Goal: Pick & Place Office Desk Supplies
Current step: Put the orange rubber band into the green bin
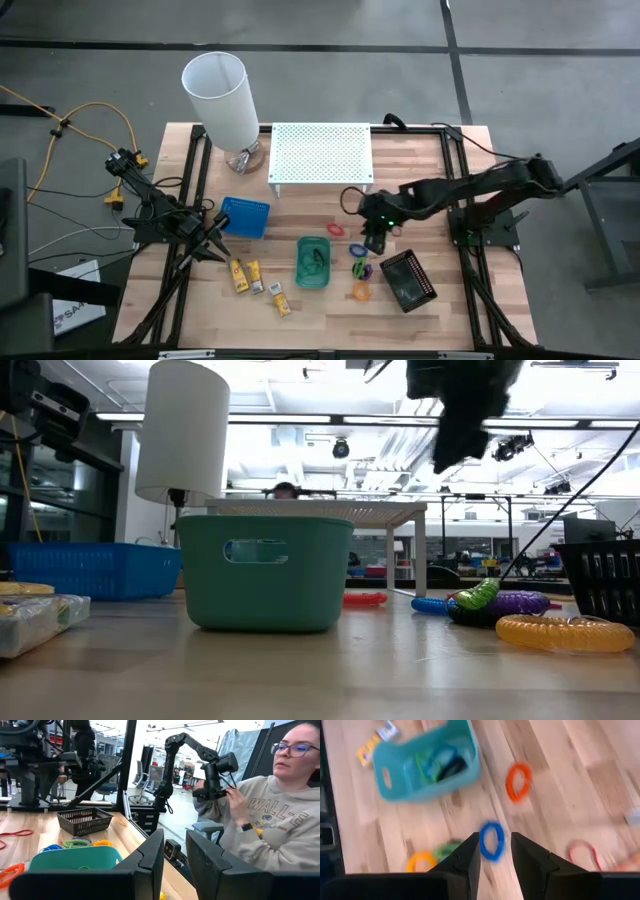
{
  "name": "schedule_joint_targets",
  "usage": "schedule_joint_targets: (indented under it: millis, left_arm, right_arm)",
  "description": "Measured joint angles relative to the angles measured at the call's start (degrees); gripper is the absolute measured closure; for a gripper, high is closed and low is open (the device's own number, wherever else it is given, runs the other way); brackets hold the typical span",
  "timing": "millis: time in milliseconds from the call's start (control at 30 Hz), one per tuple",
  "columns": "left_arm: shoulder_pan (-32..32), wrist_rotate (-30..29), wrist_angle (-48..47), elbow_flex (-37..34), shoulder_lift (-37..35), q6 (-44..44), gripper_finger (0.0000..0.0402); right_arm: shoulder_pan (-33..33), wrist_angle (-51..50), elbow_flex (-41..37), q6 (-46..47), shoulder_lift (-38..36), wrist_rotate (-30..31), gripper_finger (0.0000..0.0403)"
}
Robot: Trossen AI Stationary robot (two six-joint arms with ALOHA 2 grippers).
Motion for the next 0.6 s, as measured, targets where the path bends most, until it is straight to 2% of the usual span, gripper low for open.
schedule_joint_targets:
  millis: [233, 367, 467, 600]
  left_arm:
    - [0.0, 0.0, 0.1, 0.0, 0.0, 0.0, 0.0323]
    - [0.0, 0.0, 0.1, 0.0, 0.0, 0.0, 0.0323]
    - [0.0, 0.0, 0.1, 0.0, 0.0, 0.0, 0.0323]
    - [0.0, 0.0, 0.1, 0.0, 0.0, 0.0, 0.0323]
  right_arm:
    - [1.3, -2.4, -3.9, 2.1, -4.3, 0.6, 0.0306]
    - [0.7, -2.3, -8.2, 4.0, -7.3, 3.4, 0.0306]
    - [-0.1, -0.3, -11.8, 4.0, -8.6, 6.4, 0.0306]
    - [-2.7, 3.4, -15.8, 3.6, -8.8, 7.0, 0.0306]
